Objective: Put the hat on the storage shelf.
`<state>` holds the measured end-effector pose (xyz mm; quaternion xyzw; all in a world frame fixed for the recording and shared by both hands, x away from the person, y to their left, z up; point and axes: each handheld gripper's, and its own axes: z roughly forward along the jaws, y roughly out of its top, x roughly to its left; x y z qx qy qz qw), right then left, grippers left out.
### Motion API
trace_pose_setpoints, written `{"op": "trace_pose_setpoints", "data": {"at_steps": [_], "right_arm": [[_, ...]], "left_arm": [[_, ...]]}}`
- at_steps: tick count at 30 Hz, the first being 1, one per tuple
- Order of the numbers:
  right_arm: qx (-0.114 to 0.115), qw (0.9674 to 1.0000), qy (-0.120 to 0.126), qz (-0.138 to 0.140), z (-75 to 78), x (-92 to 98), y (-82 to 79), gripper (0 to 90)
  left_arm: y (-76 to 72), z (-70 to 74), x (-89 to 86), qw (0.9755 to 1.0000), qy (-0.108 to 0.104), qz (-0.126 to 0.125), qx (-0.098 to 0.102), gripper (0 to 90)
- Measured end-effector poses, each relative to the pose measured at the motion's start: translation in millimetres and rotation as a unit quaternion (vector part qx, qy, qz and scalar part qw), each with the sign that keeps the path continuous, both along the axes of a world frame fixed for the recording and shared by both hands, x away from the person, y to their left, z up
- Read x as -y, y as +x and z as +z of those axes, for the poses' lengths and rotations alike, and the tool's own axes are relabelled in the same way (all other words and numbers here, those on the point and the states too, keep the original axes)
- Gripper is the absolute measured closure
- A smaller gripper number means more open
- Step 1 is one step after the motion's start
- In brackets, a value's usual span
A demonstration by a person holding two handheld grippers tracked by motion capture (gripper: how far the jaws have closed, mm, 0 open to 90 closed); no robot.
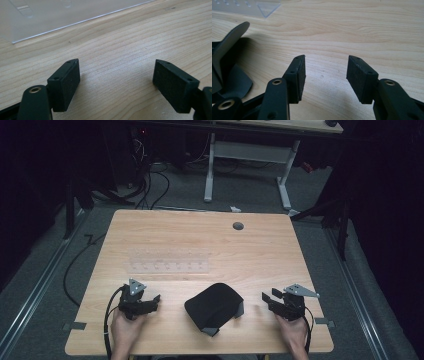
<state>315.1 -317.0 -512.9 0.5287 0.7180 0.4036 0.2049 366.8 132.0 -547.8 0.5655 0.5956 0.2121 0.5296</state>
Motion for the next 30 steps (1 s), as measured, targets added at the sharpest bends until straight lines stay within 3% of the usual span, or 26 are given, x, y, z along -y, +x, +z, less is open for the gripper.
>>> {"op": "trace_pose_setpoints", "data": {"at_steps": [14,23,30], "right_arm": [[0.019,0.9979,0.022,0.058,20.6,-14.3,-21.0,46.8],[0.036,0.9923,0.025,0.116,33.8,-38.1,-29.8,45.5],[0.031,0.9888,0.031,0.143,33.6,-54.0,-23.0,43.5]], "left_arm": [[0.2,0.1,0.2,1.0000,-0.001,0.002,0.000,22.5],[0.2,0.0,0.2,1.0000,-0.001,0.002,0.000,22.6],[0.2,0.1,0.3,1.0000,-0.001,0.002,0.000,22.5]]}}
